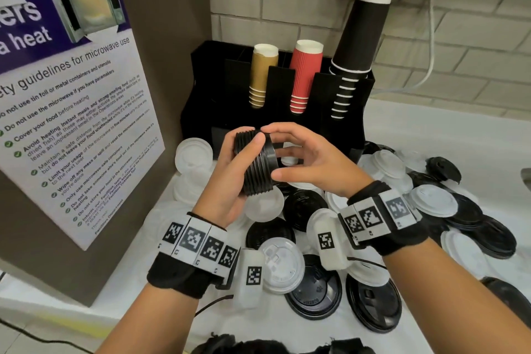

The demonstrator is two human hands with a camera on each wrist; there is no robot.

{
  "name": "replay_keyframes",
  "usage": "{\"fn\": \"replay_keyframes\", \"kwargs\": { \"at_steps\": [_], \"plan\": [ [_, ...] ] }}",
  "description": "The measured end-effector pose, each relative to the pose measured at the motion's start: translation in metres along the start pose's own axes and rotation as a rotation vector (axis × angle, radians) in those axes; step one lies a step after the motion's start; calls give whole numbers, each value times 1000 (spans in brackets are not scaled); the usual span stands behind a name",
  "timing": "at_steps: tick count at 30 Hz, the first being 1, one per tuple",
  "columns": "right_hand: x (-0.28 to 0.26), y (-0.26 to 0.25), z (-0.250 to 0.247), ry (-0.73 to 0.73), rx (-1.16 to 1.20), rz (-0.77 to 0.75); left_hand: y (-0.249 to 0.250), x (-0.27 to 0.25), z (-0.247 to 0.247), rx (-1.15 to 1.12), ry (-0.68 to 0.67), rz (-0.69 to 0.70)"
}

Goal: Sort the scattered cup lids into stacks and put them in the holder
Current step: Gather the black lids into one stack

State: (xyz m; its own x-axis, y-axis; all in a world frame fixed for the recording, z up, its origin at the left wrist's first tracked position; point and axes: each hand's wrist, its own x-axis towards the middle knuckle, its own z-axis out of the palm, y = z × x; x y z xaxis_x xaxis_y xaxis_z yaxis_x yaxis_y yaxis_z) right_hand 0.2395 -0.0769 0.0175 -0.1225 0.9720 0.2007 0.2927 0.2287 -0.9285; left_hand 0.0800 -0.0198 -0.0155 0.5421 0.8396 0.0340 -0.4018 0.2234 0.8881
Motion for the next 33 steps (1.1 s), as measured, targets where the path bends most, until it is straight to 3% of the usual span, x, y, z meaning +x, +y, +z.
{"fn": "replay_keyframes", "kwargs": {
  "at_steps": [5,8,9,13,15,19,22,25,28,30,33],
  "plan": [
    [-2,0,4,20,-88,21,-2,1,-3,37,-1,10],
    [-4,-1,10,-28,-370,76,7,6,-12,84,111,102],
    [-6,-1,14,-126,-491,84,12,8,-16,83,161,137],
    [-17,9,44,-770,-957,146,32,11,-35,65,266,203],
    [-23,17,55,-907,-1165,145,37,9,-39,84,269,219],
    [-29,25,65,-921,-1313,104,37,4,-40,107,263,235],
    [-19,16,64,-897,-1185,179,38,0,-42,101,287,261],
    [5,-2,58,-660,-1015,183,42,-3,-45,87,295,287],
    [25,-12,51,-454,-1006,129,45,-4,-46,95,293,295],
    [27,-12,47,-487,-1042,148,46,-4,-47,106,299,302],
    [17,0,47,-739,-1122,241,45,-4,-48,101,302,299]
  ]
}}
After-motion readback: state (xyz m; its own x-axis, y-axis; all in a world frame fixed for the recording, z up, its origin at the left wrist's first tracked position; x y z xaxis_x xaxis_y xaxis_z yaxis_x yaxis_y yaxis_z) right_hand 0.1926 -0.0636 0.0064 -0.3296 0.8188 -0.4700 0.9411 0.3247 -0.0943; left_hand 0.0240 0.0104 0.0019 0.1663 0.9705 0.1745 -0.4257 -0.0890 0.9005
